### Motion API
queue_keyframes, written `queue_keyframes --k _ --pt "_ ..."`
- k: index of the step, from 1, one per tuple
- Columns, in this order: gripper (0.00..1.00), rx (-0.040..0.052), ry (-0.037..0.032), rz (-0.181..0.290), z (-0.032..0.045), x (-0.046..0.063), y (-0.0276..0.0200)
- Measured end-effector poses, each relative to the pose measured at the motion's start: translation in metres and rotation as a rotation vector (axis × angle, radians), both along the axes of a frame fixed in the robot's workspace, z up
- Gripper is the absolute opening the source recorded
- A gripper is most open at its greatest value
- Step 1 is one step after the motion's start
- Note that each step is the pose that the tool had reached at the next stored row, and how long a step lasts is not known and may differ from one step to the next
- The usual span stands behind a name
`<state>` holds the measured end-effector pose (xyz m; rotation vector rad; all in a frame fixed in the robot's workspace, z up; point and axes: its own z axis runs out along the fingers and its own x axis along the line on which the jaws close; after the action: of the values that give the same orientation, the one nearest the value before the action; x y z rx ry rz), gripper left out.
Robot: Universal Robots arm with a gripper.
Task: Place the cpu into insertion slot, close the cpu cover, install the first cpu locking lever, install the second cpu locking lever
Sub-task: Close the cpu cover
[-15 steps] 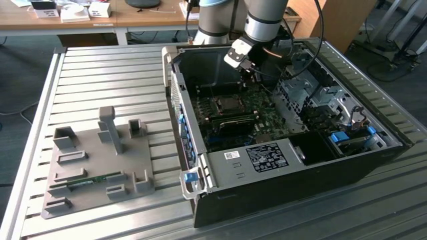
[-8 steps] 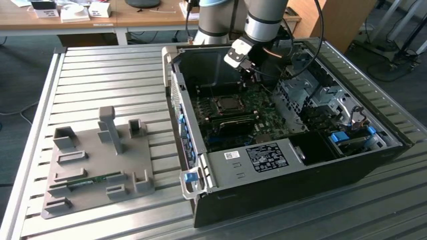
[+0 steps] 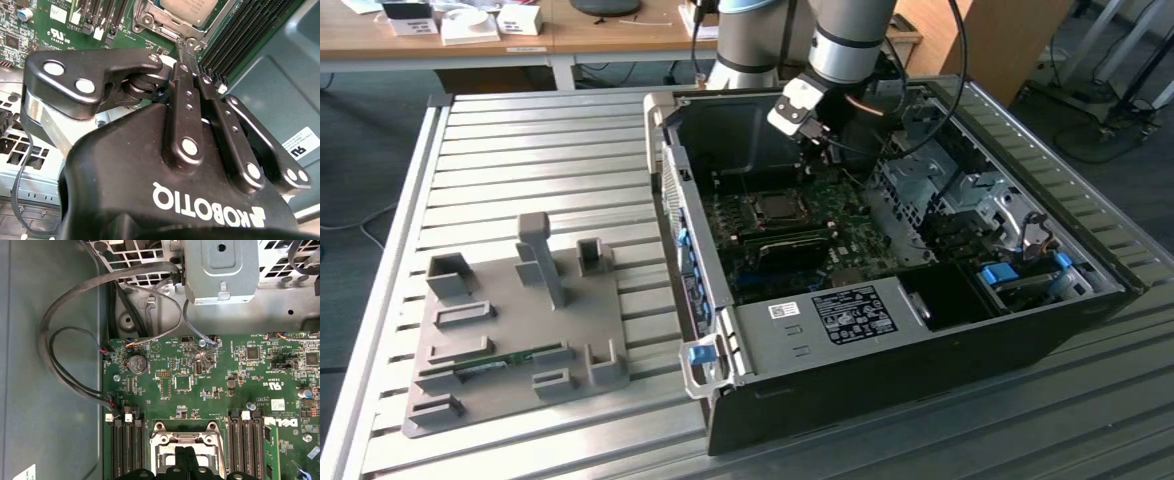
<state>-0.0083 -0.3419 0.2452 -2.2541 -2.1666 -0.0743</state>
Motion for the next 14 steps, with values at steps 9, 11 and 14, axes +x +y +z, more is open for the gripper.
queue_keyframes --k 9,11,14 --pt "0.11 0.0000 -0.0002 0.000 -0.0002 -0.0032 0.0000" --pt "0.11 0.0000 -0.0002 0.000 -0.0003 -0.0036 0.0000" --pt "0.11 0.0000 -0.0002 0.000 -0.0005 -0.0052 0.0000"
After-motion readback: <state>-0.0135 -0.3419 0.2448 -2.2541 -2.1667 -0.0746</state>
